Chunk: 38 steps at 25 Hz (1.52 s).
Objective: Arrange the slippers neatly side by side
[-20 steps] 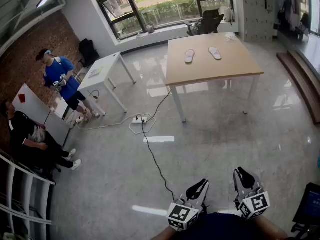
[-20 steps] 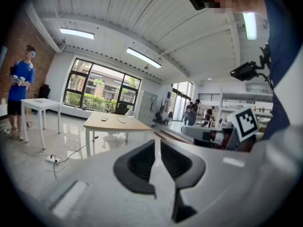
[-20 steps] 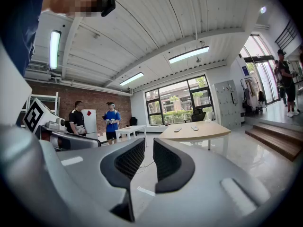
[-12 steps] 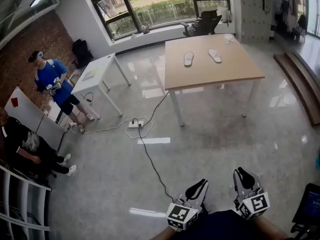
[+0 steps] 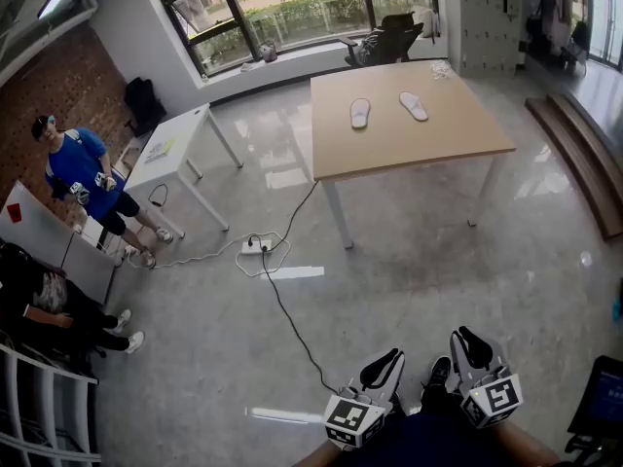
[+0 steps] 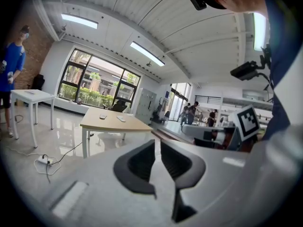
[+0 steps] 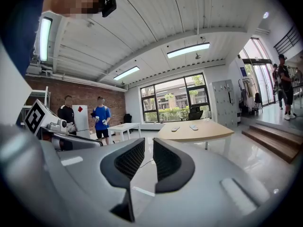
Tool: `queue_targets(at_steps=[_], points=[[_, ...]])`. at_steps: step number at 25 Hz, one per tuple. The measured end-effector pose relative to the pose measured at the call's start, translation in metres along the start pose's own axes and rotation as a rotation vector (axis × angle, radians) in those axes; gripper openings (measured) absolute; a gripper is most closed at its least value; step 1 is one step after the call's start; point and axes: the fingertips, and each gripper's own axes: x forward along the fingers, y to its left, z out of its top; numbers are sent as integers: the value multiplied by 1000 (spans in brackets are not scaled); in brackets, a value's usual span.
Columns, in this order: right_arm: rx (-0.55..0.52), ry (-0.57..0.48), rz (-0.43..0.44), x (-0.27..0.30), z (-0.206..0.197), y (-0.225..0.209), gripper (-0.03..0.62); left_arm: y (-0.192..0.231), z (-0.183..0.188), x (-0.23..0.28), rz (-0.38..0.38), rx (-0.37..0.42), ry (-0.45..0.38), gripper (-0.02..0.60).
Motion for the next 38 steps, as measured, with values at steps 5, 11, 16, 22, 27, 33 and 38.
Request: queue_targets(at_steps=[5, 11, 16, 22, 27, 33, 38], points=[[6, 11, 25, 26, 1, -10, 63, 17, 8, 16, 31, 11, 5, 38], [16, -1, 145, 73, 14, -20, 63, 37, 40, 36, 148, 0, -14, 38], [19, 8, 266, 114, 29, -34, 62, 53, 55, 55, 262, -2, -46, 38], [19, 1, 405, 144, 35, -44, 63, 60, 59, 73, 386, -4, -73, 38], [30, -2, 430, 159, 37, -83, 63, 54, 63, 115, 402, 10, -68, 38], [56, 5, 341, 162, 33, -121, 62, 51, 61, 151, 328, 16, -30, 38], [69, 17, 257, 177, 28, -159, 63, 59, 60, 195, 250, 3, 9, 38]])
